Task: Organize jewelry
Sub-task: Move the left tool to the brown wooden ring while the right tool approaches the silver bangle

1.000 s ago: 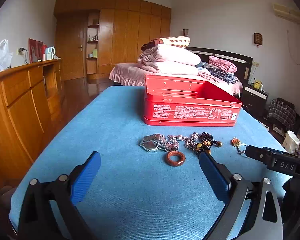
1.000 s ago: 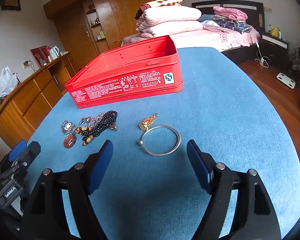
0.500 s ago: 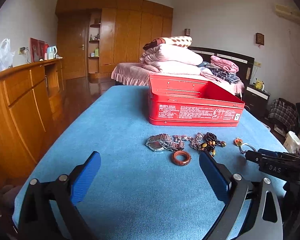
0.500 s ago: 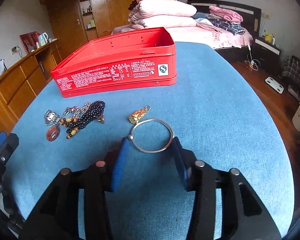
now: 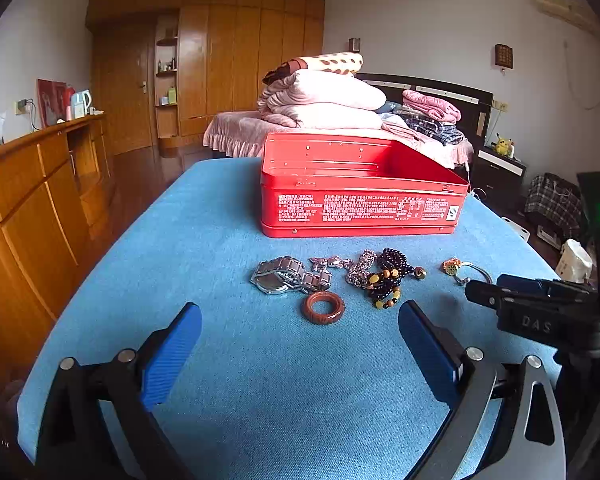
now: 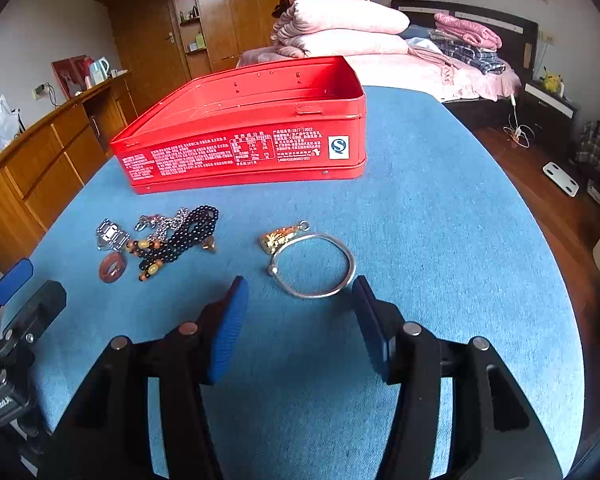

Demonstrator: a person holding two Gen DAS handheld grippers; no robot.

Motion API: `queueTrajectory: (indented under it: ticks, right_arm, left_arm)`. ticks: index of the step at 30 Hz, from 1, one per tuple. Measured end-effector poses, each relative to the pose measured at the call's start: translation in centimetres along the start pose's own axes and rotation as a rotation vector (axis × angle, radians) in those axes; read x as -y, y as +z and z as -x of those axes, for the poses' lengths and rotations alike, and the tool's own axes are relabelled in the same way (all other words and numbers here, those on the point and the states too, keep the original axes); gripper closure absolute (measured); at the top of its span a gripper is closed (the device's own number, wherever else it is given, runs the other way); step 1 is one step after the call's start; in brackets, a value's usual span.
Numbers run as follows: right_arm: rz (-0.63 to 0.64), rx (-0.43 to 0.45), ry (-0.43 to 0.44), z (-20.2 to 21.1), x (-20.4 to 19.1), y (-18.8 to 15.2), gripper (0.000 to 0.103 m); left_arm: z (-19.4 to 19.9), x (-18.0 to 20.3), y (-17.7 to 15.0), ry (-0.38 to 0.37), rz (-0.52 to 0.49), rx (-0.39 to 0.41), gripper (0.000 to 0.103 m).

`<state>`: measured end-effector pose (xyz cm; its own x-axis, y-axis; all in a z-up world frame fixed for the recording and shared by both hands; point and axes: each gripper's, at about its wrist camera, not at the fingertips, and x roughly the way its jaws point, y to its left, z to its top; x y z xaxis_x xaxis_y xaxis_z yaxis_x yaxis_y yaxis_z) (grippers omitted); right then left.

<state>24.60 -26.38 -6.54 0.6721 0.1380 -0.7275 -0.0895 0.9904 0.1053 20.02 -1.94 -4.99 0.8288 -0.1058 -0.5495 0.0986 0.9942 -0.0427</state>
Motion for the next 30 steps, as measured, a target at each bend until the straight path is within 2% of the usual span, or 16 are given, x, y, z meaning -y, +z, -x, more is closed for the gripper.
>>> queueTrajectory:
  ticks: [3,5,13,14,16,21,22,23,25,27,30]
  right_arm:
    - [-0.003,-0.013,-0.010,-0.8,0.0,0.8,0.050]
    - [-0.008,-0.016,-0.025,-1.0,0.1,0.9,0.058]
    - [-0.017,0.006,0.002,0.1,0.7,0.0,0.059]
    - [-0.021,0.013,0.017,0.4,0.9,0.0,0.093]
    - [-0.039,0.013,0.056,0.9,1.3,0.1,0.096]
    - [-0.039,0.004,0.065,1.3,2.2,-0.1,0.090]
    - [-0.033,0.000,0.065,1.3,2.3,-0.1,0.083]
    - [-0.032,0.005,0.063,1.5,2.4,-0.2,0.071]
    - [-0.019,0.011,0.051,1.8,2.6,-0.3,0.059]
    - [-0.013,0.019,0.048,2.1,2.7,-0.5,0.057]
    - [-0.025,0.031,0.054,2.4,3.2,-0.5,0.057]
  left_arm:
    - [-0.1,-0.3,0.0,-0.002,0.017,-0.003,0.006]
    - [-0.1,-0.6,0.1,-0.004,0.033,-0.003,0.006]
    - [-0.3,-0.3,0.2,-0.004,0.025,-0.005,0.006]
    - [-0.4,-0.2,0.2,-0.007,0.022,-0.012,0.006]
    - [-0.9,0.1,0.2,-0.027,0.027,-0.035,0.006]
    - [-2.3,0.7,0.8,-0.050,0.048,-0.095,0.006]
    - [-2.5,0.8,0.9,-0.055,0.053,-0.105,0.006]
    - [-2.8,0.9,1.1,-0.063,0.058,-0.119,0.006]
    - [-3.7,1.1,1.3,-0.062,0.063,-0.149,0.006]
    - [-5.0,1.5,1.4,-0.048,0.060,-0.200,0.006]
    - [-6.4,1.7,1.4,-0.059,0.066,-0.269,0.016]
